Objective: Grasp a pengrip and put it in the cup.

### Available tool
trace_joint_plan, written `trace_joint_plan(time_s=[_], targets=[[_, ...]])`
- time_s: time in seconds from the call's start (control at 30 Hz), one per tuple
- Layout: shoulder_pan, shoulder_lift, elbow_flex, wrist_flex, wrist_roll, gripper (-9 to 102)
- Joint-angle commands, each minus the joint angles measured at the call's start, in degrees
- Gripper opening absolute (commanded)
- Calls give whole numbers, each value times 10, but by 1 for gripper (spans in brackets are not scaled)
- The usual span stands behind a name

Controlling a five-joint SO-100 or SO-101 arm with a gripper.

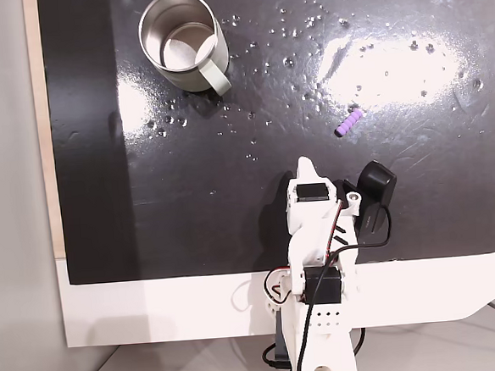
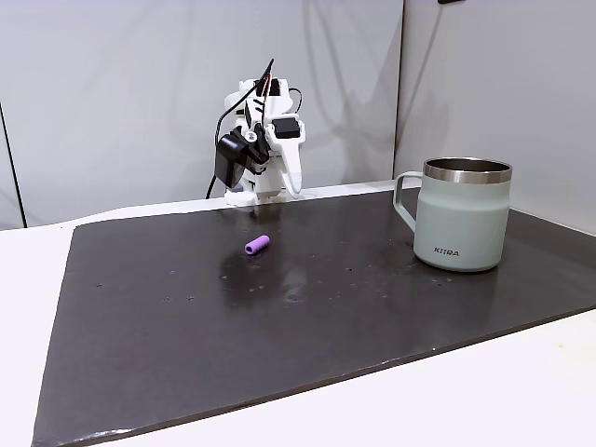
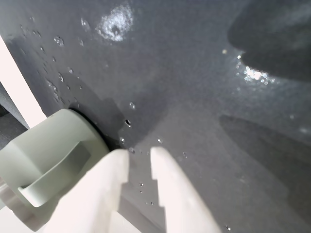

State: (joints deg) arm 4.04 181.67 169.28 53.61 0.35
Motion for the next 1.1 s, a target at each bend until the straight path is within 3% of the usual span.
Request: trace_joint_plan(time_s=[0.0,0.43,1.07], targets=[[-6,4,-3,-19,-27,0],[21,4,-43,14,-65,0],[230,4,-183,133,-515,3]])
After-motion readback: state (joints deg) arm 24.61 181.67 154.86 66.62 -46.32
